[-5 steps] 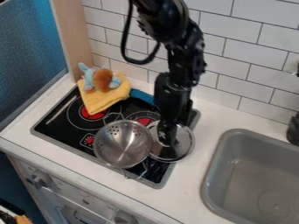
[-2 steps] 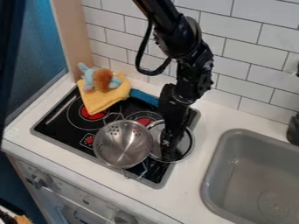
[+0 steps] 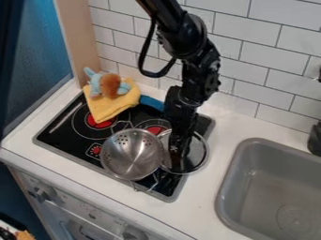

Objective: Moved the lid from the right side of the table and covered the cooking pan.

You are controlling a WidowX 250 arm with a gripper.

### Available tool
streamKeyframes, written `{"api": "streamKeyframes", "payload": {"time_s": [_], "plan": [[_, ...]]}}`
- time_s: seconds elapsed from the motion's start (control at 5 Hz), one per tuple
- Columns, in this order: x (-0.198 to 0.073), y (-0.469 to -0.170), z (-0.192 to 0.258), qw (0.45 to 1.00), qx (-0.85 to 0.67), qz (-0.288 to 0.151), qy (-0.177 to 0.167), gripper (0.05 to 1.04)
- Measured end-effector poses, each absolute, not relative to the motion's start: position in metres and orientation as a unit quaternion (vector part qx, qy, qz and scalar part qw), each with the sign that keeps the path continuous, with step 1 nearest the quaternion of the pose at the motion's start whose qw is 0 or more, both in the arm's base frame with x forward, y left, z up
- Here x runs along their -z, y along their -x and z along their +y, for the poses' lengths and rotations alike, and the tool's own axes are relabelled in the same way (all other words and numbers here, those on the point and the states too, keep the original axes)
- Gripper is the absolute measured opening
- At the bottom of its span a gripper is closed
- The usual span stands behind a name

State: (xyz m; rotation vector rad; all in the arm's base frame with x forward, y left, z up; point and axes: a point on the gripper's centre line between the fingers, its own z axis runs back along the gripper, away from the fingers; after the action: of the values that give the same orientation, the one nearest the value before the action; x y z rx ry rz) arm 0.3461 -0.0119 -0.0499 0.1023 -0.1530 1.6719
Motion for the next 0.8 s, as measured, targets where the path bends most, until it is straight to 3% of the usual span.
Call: {"api": "streamKeyframes", "payload": {"time_s": [0.4, 0.8], "plan": [[0.048, -0.343, -0.012, 0.673, -0.736, -0.059, -0.039, 0.311], [0.047, -0.336, -0.025, 0.692, -0.72, -0.038, -0.018, 0.28]]}}
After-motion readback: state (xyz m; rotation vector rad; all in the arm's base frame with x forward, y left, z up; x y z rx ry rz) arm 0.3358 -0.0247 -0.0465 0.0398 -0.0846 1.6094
